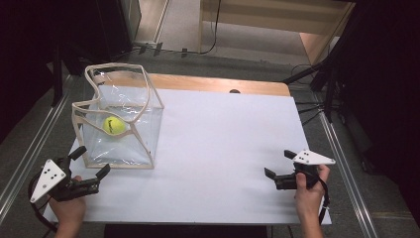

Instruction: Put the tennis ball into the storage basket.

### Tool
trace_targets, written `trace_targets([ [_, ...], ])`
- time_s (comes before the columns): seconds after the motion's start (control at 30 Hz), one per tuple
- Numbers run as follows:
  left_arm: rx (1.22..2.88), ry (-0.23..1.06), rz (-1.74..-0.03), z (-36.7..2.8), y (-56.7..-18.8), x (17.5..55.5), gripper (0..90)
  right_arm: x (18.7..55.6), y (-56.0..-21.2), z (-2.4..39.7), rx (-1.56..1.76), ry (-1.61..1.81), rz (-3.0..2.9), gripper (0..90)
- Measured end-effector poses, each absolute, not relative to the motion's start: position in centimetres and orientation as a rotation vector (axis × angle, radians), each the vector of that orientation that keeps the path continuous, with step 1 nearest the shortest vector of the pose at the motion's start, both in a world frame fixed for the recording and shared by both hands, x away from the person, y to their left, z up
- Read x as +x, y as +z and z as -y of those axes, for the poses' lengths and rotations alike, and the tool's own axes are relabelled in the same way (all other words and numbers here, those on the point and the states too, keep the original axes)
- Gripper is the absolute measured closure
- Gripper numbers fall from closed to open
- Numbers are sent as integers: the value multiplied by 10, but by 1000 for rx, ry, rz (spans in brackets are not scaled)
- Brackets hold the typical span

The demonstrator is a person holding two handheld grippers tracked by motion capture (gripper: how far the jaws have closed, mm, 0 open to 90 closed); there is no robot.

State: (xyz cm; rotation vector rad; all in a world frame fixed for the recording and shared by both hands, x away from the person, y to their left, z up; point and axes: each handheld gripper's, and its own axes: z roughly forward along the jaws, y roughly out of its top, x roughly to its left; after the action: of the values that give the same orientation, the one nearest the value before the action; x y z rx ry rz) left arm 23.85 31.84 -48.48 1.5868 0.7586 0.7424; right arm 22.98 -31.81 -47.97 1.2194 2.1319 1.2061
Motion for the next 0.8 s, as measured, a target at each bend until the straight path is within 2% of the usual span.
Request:
trace_targets([
  [0.8, 1587, 742, -758, -318, -485, 239, 53, 208, -495, 358, 1273, 1253, -2018, 0],
])
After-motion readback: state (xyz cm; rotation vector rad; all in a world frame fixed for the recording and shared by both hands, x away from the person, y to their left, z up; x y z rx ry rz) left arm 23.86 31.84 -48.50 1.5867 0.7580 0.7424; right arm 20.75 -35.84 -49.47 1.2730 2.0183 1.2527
